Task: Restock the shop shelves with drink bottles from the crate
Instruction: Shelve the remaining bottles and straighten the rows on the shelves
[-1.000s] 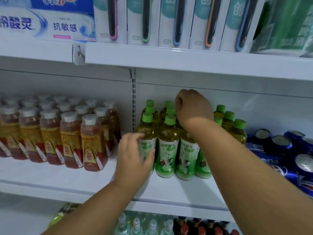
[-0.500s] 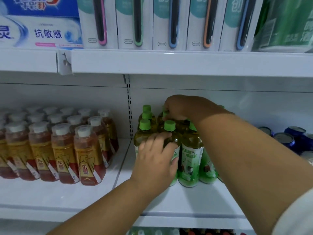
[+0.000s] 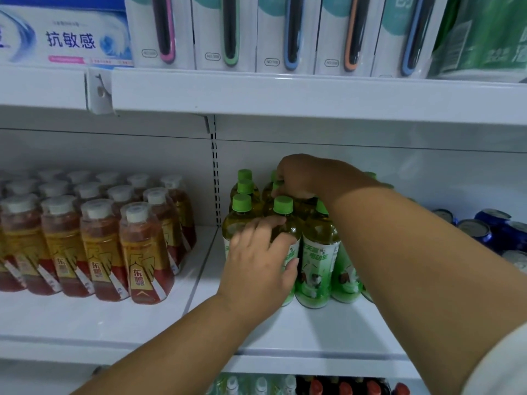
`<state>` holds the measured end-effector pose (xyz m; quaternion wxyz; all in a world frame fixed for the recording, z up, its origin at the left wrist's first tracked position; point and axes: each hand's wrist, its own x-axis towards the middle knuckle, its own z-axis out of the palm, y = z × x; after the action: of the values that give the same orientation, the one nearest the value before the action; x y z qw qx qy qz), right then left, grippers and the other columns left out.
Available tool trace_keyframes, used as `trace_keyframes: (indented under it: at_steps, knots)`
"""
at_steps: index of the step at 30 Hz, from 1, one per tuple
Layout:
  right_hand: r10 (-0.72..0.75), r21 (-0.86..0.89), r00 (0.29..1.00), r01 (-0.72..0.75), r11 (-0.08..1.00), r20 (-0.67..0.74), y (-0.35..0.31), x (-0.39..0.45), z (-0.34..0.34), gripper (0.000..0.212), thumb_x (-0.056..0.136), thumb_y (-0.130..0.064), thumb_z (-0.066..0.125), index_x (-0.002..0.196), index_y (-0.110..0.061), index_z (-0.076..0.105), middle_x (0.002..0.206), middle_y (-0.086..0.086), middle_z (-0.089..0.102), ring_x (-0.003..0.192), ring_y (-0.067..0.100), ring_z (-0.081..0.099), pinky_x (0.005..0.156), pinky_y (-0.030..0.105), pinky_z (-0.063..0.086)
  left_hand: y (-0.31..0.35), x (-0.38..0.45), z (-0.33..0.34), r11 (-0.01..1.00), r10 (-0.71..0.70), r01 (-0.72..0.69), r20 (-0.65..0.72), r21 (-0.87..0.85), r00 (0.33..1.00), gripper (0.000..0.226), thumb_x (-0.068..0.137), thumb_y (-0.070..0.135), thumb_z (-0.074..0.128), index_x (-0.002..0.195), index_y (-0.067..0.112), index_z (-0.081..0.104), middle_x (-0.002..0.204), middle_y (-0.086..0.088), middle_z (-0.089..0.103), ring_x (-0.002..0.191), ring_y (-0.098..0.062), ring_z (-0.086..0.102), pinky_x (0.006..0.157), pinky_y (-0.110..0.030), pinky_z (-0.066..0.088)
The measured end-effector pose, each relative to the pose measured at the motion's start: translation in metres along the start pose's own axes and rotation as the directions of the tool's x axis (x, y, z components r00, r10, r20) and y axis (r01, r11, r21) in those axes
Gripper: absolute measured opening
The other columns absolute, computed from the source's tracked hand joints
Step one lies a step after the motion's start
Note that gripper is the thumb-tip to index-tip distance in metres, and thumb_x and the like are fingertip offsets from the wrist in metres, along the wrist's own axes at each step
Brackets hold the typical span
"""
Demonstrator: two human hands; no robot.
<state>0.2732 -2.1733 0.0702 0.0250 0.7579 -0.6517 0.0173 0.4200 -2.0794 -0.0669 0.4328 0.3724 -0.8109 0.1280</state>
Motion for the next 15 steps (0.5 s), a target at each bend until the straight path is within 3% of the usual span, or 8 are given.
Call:
trace_keyframes:
  at_steps: [5,8,10,13,15]
  knots:
    - [0.001,0.005,1.0,0.0,1.0,-0.009,0.0,-0.003,0.004,0.033,0.096,-0.043,0.064,0.091,-0.011,0.065,0.088,0.006,0.061,0.083,0.023,0.058,0.069,0.031,0.044,0.001,-0.002,0.0,1.0,0.0,0.0,-0.023,-0.002,1.0,0.032,0.068,0.024,0.087,0.096,0.017,0.072,0.119,-0.01,0.065,0.105,-0.03,0.056,0.085,-0.04,0.043]
    - [0.04,0.06,0.999,-0.037,0.997,-0.037,0.0,-0.011,-0.003,0.036,0.098,-0.045,0.059,0.078,-0.014,0.057,0.082,0.003,0.056,0.074,0.018,0.054,0.06,0.029,0.036,0.001,-0.003,-0.001,1.0,0.012,-0.012,-0.023,-0.018,1.0,0.033,0.068,0.022,0.087,0.096,0.016,0.072,0.12,-0.01,0.065,0.106,-0.028,0.055,0.086,-0.039,0.041]
    - [0.062,0.128,0.99,-0.046,0.991,-0.123,0.002,-0.021,-0.01,0.038,0.103,-0.041,0.051,0.077,-0.013,0.055,0.081,0.004,0.055,0.078,0.021,0.054,0.061,0.03,0.034,0.0,-0.004,-0.003,0.999,0.016,-0.017,-0.016,-0.042,1.0,0.032,0.068,0.019,0.087,0.096,0.015,0.072,0.121,-0.011,0.065,0.107,-0.029,0.057,0.088,-0.039,0.042]
    - [0.063,0.214,0.948,0.005,0.977,-0.312,0.001,-0.045,-0.012,0.034,0.106,-0.034,0.046,0.095,-0.008,0.063,0.092,0.007,0.062,0.089,0.025,0.057,0.071,0.031,0.038,-0.004,-0.011,-0.005,0.993,0.008,-0.016,-0.062,-0.12,0.998,0.027,0.072,0.014,0.085,0.097,0.013,0.073,0.12,-0.01,0.063,0.112,-0.025,0.053,0.094,-0.035,0.039]
    - [0.05,0.218,0.92,0.039,0.975,-0.388,-0.007,-0.063,-0.005,0.033,0.104,-0.042,0.044,0.093,-0.017,0.061,0.086,0.0,0.062,0.086,0.023,0.058,0.071,0.033,0.039,-0.01,-0.018,-0.007,0.983,-0.098,0.072,-0.156,-0.166,0.983,0.024,0.078,0.018,0.079,0.1,0.012,0.071,0.118,-0.009,0.06,0.114,-0.023,0.05,0.097,-0.034,0.039]
